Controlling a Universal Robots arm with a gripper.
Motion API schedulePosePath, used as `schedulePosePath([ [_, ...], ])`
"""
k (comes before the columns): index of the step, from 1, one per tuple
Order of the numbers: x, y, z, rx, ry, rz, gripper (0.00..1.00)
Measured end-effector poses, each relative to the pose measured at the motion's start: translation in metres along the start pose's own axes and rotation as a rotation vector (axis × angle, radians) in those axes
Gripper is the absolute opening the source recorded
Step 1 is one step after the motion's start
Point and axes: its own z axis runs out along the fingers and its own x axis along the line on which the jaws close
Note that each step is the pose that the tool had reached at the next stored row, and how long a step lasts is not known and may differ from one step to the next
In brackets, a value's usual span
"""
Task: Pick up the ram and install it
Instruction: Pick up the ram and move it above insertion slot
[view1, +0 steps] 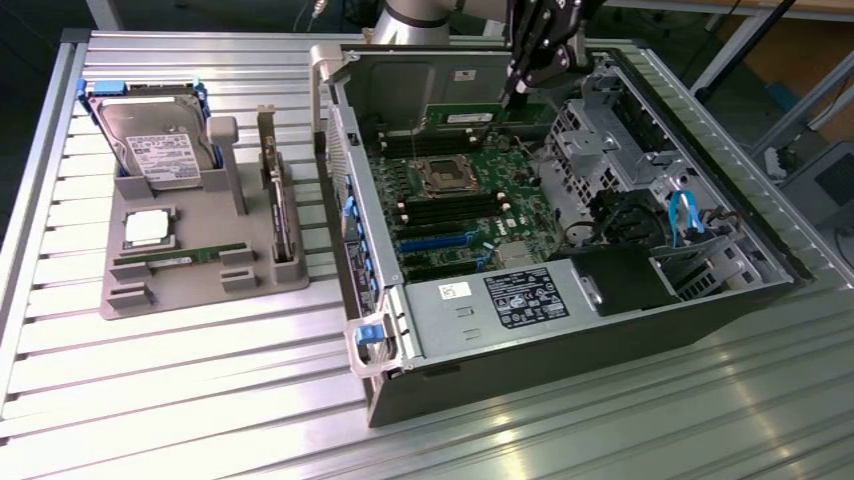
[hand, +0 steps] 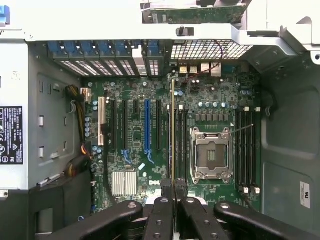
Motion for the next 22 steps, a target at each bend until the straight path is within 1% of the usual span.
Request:
schedulePosePath([
  [22, 0.000, -0.0009, 0.0139, 0.0000, 0.0001, 0.000, 0.12],
])
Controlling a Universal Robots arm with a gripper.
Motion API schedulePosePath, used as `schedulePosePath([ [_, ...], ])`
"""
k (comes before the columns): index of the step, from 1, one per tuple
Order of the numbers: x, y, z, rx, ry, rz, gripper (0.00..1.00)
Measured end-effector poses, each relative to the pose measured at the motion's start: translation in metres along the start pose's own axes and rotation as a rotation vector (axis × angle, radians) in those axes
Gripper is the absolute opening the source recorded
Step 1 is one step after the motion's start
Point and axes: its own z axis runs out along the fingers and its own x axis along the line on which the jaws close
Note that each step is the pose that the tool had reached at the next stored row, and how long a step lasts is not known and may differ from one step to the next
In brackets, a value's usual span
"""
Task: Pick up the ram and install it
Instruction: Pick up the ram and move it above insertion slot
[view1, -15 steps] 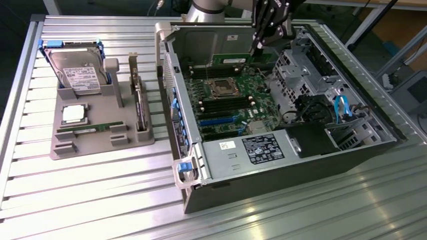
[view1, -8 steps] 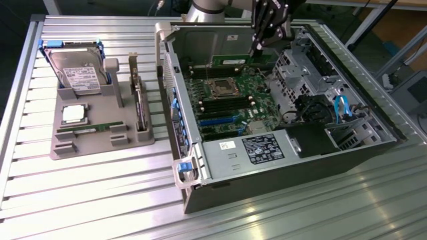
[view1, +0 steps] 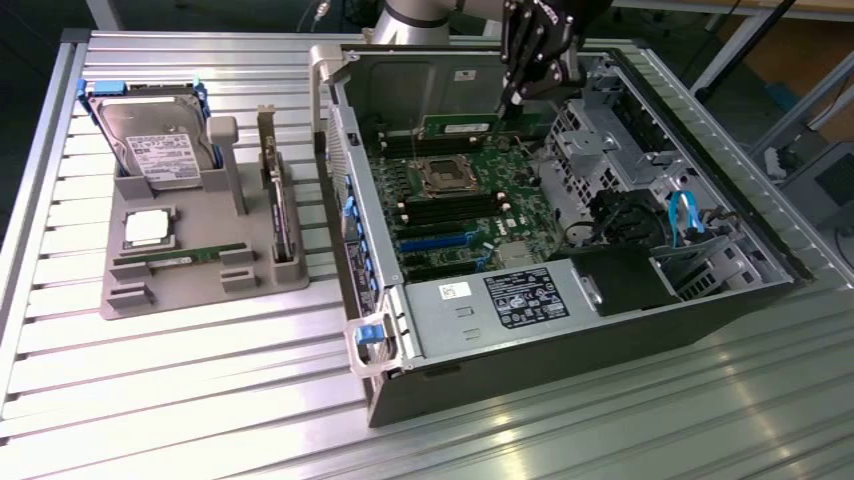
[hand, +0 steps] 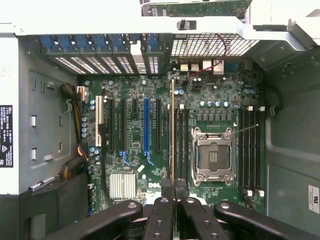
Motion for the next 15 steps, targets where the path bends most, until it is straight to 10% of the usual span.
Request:
schedulePosePath([
  [15, 0.000, -0.0007, 0.0108, -0.0001, 0.0001, 0.000, 0.12],
])
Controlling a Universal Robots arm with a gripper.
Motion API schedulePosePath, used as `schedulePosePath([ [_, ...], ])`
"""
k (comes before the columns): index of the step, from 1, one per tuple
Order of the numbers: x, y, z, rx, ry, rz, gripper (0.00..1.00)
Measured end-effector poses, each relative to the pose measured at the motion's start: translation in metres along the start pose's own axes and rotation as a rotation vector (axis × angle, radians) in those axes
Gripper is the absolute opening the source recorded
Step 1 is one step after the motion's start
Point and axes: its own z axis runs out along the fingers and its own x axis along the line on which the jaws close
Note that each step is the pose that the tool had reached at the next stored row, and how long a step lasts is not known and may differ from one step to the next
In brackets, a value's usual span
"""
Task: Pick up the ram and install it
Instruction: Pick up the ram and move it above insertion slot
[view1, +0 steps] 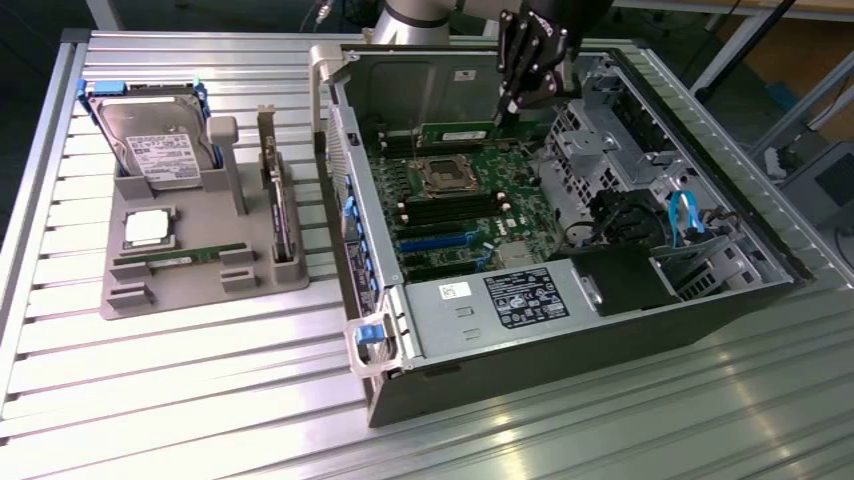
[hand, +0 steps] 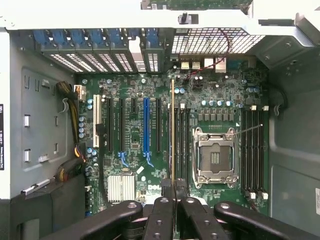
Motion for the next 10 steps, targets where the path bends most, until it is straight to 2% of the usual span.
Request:
schedulePosePath([
  [4, 0.0000, -0.0105, -0.0004, 0.0001, -0.0001, 0.000, 0.12],
  [10, -0.0049, -0.0109, -0.0002, 0.0001, -0.0001, 0.000, 0.12],
])
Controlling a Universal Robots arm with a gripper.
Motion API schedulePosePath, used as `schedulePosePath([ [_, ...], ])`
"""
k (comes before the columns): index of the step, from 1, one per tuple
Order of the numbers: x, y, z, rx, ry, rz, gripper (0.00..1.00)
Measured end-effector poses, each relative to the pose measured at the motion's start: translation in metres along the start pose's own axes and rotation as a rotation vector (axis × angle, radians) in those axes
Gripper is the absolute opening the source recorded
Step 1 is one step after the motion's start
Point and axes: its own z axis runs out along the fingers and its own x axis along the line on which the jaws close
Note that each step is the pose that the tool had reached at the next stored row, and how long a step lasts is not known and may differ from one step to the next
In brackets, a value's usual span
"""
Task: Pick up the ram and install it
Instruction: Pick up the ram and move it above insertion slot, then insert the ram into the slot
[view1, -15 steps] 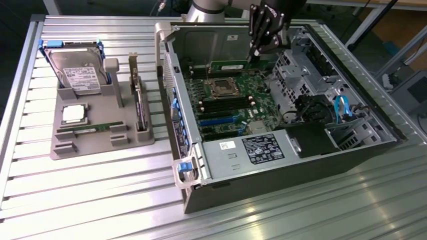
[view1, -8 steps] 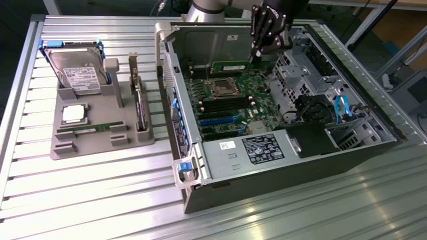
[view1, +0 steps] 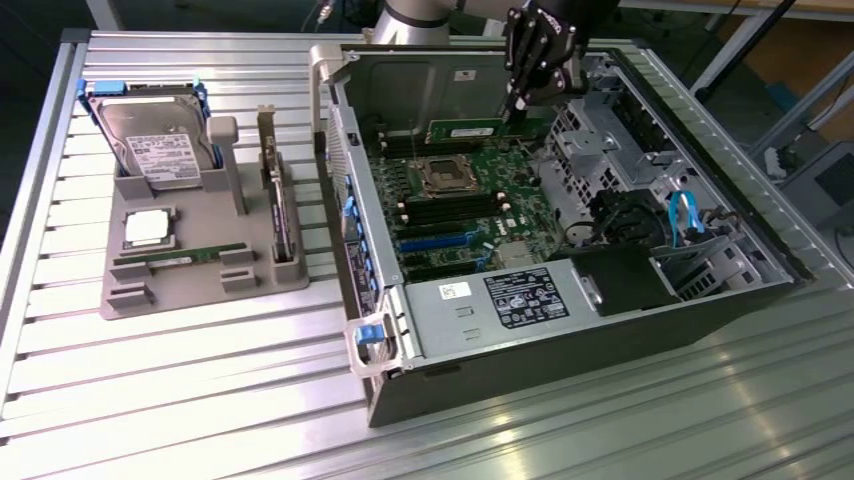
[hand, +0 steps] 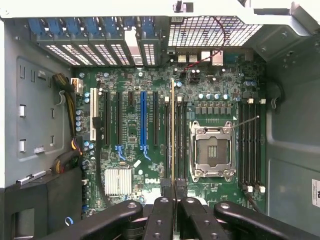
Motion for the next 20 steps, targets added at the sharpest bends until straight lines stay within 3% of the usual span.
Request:
schedulePosePath([
  [13, -0.0001, 0.0000, 0.0001, 0.0000, 0.0000, 0.000, 0.12],
  [20, -0.0001, -0.0006, 0.0089, -0.0001, 0.0007, 0.000, 0.12],
])
